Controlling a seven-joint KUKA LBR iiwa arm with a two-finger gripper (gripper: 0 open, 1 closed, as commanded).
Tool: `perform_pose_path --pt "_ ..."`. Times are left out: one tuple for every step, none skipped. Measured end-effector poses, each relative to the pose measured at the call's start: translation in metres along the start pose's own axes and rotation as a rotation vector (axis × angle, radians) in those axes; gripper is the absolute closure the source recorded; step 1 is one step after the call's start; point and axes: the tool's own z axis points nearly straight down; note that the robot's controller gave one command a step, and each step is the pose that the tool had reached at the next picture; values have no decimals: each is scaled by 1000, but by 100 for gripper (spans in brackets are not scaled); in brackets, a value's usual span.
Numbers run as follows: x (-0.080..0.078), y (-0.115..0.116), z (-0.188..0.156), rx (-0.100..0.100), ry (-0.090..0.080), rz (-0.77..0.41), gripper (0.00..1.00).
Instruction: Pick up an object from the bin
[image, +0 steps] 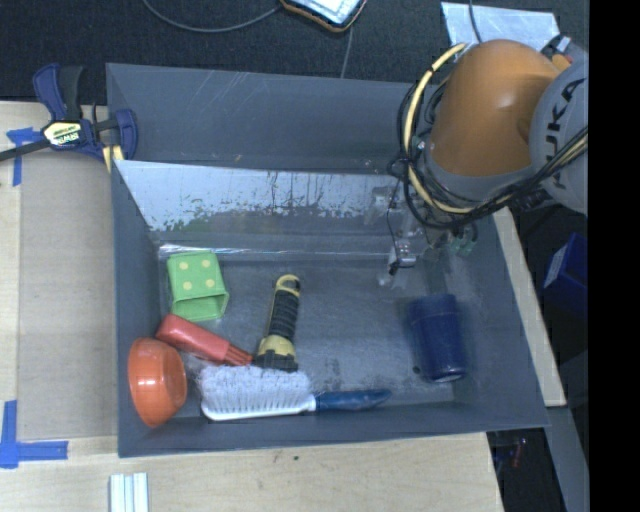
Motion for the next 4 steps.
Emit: perform_pose_path --pt "2 94 105 0 -3 -250 0" --pt "7 126 84 1 -8 -376 0" --pt "19 137 106 1 -2 -581 0" --pt "8 115 141 4 -8 -854 0"
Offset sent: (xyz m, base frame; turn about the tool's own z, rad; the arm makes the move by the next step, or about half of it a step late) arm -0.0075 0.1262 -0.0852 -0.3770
